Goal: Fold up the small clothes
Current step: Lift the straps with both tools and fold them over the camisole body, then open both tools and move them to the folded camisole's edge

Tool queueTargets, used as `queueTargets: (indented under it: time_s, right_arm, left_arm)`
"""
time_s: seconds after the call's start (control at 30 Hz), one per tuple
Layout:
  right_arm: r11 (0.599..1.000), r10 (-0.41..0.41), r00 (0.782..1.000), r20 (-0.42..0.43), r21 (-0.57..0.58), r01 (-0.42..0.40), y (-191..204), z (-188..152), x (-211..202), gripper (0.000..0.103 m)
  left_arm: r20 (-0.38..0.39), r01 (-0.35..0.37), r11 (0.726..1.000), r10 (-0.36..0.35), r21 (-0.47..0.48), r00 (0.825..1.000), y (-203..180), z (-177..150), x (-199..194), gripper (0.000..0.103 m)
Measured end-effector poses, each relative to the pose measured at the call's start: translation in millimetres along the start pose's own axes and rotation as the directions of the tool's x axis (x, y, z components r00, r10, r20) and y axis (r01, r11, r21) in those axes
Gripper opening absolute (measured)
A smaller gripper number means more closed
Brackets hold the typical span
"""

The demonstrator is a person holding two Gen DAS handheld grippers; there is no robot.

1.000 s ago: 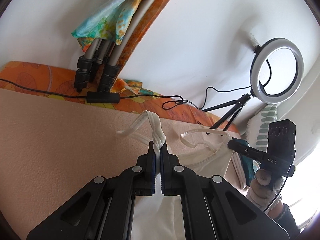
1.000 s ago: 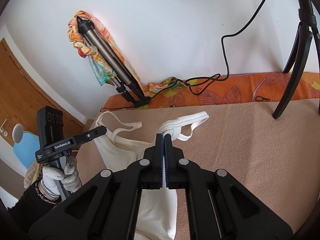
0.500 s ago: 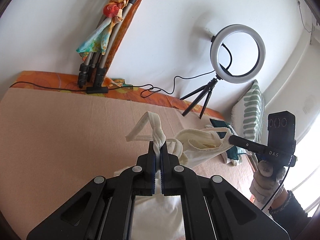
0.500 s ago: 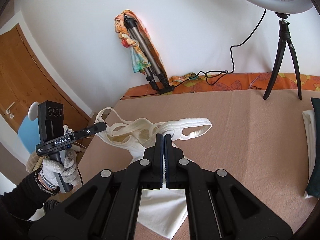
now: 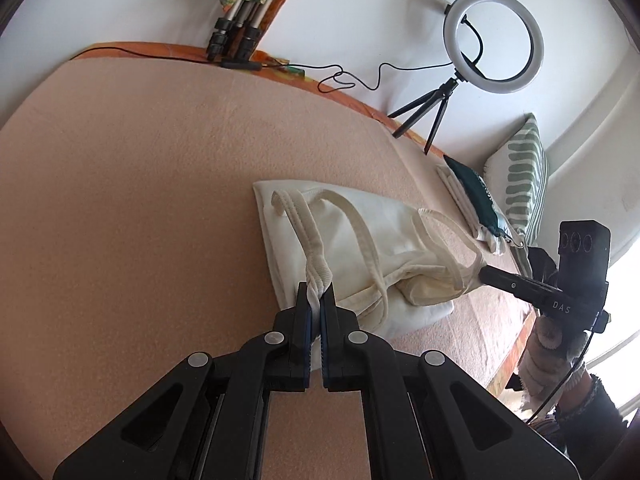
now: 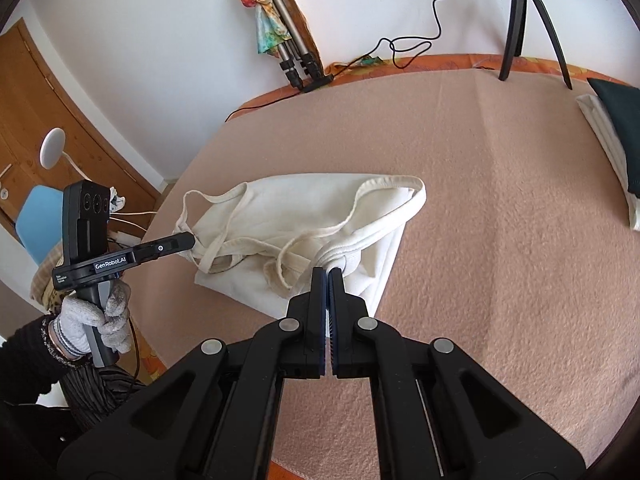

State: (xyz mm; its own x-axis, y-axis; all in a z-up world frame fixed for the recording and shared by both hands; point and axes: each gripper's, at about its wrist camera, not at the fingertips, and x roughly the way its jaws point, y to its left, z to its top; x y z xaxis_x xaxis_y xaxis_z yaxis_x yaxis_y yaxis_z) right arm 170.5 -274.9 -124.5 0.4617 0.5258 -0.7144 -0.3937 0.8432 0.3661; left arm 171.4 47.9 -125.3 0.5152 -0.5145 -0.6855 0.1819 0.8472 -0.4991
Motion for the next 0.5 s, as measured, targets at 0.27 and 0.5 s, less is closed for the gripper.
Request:
queueTargets:
  time_s: [0.27,0.5]
  right_arm:
    - [0.996,-0.090,0.993,-0.074,-0.009,0.090,-2.4,-14.7,6.6,0.002]
    - [0.980,-0.197,0.976,-0.092,0.000,0.197,-7.8,-27.5,-14.8,0.003]
  left_arm:
    - [-0.025,-0.018,0.999,0.019,0.038,1.000,-4.2,-15.3,-4.6,0.003]
    - [-0.127,-0.052,0.997,0.059,0.062,0.990,-1.6,-35.7,-20.7,0.014]
